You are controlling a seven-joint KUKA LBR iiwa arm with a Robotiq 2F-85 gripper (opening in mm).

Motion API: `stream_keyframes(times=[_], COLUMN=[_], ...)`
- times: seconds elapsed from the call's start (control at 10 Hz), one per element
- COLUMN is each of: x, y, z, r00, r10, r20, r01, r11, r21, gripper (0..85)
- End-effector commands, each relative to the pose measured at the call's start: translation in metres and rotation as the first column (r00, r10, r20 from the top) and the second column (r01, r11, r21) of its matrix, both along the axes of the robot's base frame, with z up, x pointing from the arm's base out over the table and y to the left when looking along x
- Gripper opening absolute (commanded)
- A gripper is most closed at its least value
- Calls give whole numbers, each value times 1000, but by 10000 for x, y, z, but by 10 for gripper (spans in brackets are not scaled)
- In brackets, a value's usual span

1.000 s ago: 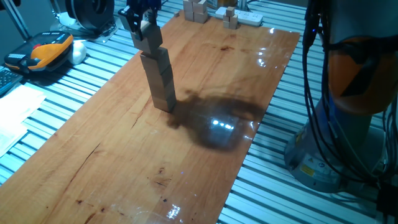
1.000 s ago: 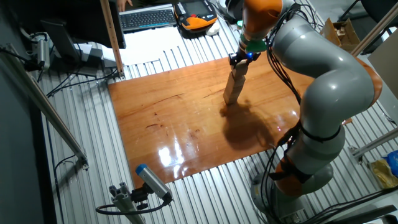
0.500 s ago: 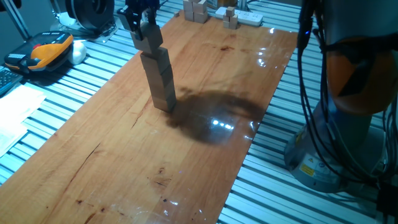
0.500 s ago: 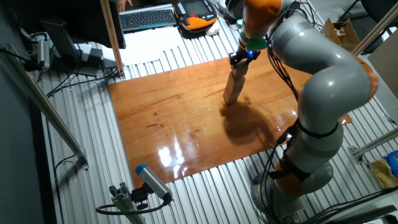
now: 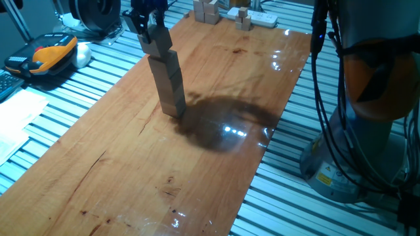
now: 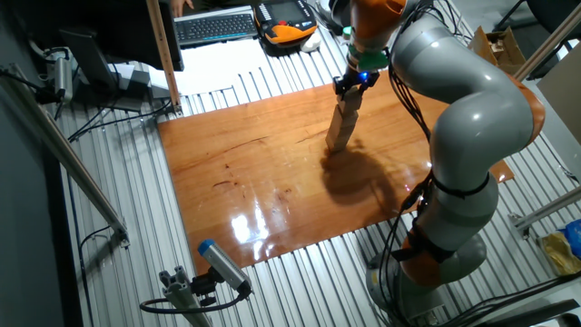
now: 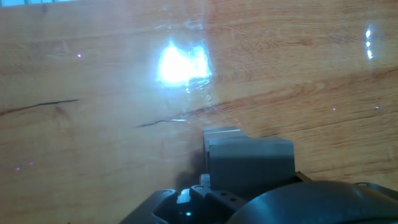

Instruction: Stack the blocks in a vertical line of five

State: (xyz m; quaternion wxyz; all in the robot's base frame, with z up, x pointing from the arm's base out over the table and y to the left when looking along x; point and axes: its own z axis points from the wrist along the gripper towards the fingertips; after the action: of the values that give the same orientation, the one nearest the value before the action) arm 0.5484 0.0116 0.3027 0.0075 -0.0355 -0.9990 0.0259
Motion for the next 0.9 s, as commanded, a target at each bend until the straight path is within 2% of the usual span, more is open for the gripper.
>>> stream_keyframes(times=[0.0,0.2,0.3,0.4,0.5,0.7,0.8], x=[-1,-8,-7,2,-8,-18,12], y=[-10,-19,-19,-12,6,12,12], z=[4,6,2,-5,-11,-3,-21], r00=[1000,1000,1000,1000,1000,1000,1000], r10=[0,5,0,-16,-20,-17,-15], r20=[2,3,2,1,3,0,0], r01=[0,-5,0,16,20,17,15], r11=[1000,1000,1000,1000,1000,1000,1000], r21=[-3,-18,-17,5,-9,-17,-9], gripper=[0,0,0,0,0,0,0])
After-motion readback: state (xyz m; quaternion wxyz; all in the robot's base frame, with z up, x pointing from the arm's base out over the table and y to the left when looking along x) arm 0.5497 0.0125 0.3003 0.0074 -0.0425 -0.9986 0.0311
